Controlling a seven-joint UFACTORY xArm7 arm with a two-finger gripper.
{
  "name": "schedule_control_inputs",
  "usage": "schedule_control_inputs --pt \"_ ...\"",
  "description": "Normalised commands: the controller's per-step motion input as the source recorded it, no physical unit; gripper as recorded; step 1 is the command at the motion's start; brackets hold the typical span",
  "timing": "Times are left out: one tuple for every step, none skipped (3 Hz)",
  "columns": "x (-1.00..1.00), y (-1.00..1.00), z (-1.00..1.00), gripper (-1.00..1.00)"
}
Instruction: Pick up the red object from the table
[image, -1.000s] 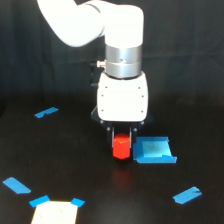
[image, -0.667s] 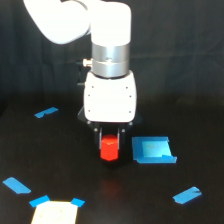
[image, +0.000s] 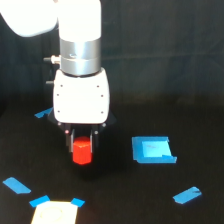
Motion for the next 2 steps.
schedule_control_inputs --pt "0.81 -0.12 1.00 -1.00" --pt "-0.22 -0.13 0.98 -1.00"
